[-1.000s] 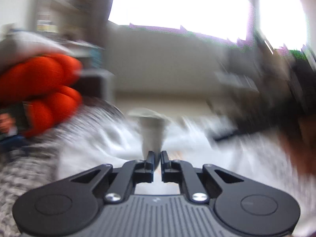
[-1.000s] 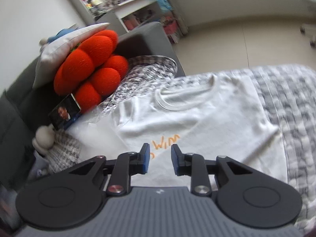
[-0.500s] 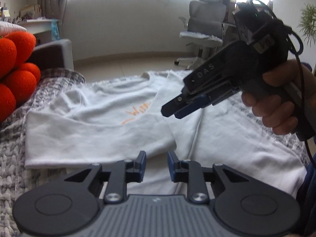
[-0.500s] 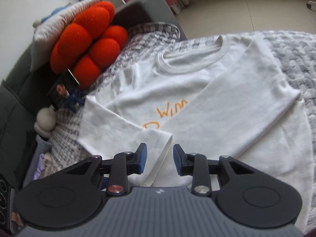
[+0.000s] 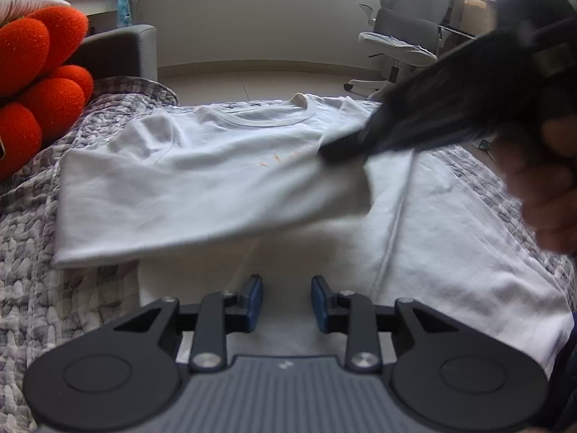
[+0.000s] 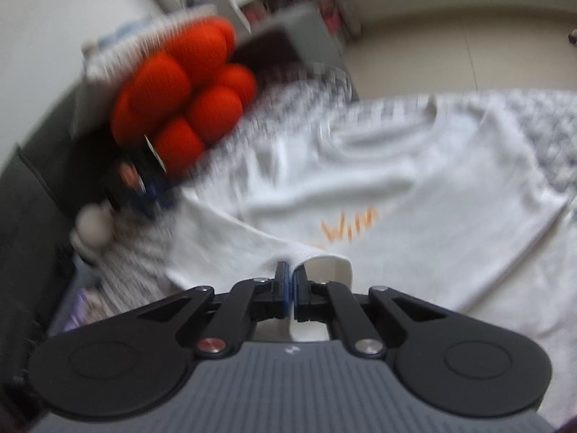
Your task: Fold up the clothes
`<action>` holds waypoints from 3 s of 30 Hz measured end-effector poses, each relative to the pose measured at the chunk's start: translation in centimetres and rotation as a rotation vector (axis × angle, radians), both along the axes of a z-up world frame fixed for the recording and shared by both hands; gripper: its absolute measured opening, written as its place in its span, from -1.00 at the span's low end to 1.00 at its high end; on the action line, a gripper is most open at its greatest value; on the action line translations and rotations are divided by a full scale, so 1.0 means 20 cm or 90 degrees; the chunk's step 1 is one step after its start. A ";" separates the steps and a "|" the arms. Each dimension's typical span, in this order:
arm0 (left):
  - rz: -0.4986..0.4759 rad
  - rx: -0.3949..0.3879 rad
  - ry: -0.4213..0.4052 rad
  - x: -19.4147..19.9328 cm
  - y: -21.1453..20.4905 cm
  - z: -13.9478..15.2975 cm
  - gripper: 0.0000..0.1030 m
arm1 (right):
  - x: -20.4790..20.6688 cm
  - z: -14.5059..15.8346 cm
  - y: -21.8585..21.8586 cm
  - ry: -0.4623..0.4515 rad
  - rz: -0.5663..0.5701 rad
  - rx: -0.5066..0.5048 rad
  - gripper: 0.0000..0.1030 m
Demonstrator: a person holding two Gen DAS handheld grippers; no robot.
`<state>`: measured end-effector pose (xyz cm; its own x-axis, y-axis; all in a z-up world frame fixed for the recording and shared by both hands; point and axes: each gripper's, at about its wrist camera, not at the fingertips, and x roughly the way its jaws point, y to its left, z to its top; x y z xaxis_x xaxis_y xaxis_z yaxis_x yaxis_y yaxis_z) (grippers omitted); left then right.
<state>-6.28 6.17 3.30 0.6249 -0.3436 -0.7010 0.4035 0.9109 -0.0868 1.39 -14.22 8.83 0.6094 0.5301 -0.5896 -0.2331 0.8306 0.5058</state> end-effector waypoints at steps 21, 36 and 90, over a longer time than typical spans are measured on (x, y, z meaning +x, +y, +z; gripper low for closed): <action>0.096 -0.007 -0.067 0.31 0.06 -0.01 -0.32 | -0.16 0.28 -0.49 -0.108 -0.227 0.130 -0.94; -0.035 0.065 -0.104 0.38 0.08 0.02 -0.34 | -0.17 0.26 -0.55 -0.096 -0.242 0.139 -0.94; 0.077 0.078 -0.083 0.52 0.17 -0.05 -0.95 | -0.31 -0.08 -0.01 -0.184 0.140 -0.538 -0.95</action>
<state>4.11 9.59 2.38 0.7443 -0.1781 -0.6437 0.2917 0.9537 0.0735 -4.74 -14.45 7.17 0.7301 0.1130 -0.6739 -0.4522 0.8193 -0.3525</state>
